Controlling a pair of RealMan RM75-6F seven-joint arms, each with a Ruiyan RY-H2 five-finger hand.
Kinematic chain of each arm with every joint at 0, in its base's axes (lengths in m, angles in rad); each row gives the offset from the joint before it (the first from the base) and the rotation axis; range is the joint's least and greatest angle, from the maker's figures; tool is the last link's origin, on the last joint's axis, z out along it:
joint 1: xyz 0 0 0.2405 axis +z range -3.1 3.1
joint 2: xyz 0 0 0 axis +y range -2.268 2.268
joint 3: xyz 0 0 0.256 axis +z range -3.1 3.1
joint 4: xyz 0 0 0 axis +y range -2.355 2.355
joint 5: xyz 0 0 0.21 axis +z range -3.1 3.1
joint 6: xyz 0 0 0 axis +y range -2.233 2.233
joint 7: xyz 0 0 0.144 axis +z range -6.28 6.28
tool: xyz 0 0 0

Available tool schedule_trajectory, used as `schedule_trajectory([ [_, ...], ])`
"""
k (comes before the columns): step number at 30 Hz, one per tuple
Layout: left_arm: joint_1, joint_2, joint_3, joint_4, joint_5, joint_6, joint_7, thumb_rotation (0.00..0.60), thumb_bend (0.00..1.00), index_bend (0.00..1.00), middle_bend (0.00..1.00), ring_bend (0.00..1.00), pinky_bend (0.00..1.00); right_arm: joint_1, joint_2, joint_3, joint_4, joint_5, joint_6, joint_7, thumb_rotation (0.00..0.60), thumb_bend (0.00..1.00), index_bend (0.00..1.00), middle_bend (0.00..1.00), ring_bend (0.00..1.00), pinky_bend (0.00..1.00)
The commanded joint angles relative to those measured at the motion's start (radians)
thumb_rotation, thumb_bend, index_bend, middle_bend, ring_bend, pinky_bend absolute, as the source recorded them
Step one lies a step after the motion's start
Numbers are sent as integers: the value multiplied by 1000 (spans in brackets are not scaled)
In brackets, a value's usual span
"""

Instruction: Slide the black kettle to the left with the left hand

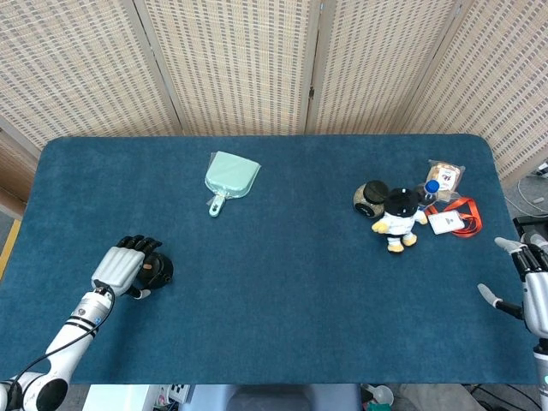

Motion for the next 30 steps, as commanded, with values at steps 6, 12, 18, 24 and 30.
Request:
schedule_trajectory([
  [6,57,33,53,60,230,66,-129,600,96,337,303,206,101,6,13,7,-17,-5,1,-11,600,115,248,300,231,336],
  [12,72,44,80,118,336,78,-206,600,96,342,303,206,100,10,23,7,-37,-10,-2,-25,600,115,248,300,231,336],
  [18,91,51,96,145,365,73,-237,600,96,349,304,206,98,9,28,5,-55,-8,-5,-38,600,115,248,300,231,336],
  [24,110,42,104,174,385,78,-254,600,96,380,338,233,97,12,35,3,-73,-16,-7,-46,600,115,248,300,231,336],
  [30,134,31,102,199,405,104,-284,600,96,416,385,272,96,13,36,0,-85,-22,-5,-54,600,115,248,300,231,336],
])
